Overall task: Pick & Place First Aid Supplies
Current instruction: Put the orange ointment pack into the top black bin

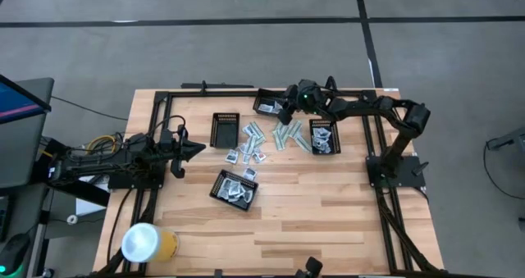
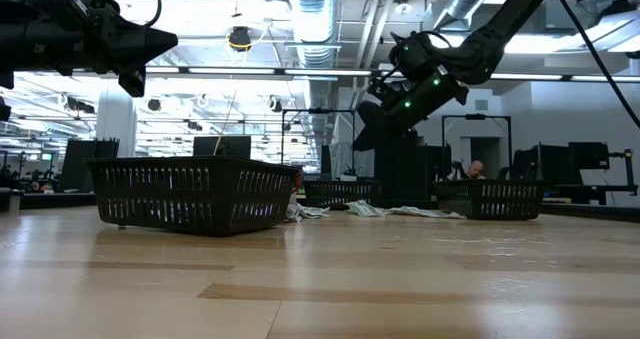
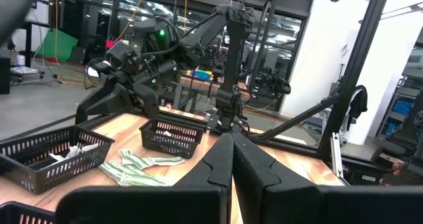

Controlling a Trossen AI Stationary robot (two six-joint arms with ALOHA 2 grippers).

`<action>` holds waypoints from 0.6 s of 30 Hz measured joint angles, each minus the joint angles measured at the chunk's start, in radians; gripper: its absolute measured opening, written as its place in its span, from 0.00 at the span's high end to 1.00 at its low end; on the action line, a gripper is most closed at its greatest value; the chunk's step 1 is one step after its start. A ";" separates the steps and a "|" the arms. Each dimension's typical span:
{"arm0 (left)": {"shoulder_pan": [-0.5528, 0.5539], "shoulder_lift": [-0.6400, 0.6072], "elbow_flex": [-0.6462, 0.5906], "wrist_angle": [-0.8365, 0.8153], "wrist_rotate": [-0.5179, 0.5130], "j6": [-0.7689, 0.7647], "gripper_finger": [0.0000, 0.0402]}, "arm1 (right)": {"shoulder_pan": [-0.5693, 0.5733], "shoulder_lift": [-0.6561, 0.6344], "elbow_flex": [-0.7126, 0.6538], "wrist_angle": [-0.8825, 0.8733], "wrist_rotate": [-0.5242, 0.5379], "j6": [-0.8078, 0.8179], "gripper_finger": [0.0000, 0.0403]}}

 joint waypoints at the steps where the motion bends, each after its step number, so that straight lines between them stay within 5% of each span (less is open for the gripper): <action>1: 0.000 0.000 0.000 0.000 0.000 0.000 0.98 | 0.007 0.000 0.000 0.002 0.000 0.000 0.69; 18: 0.000 0.000 0.000 0.000 0.000 0.000 0.98 | 0.276 0.000 0.000 0.012 -0.237 -0.055 0.70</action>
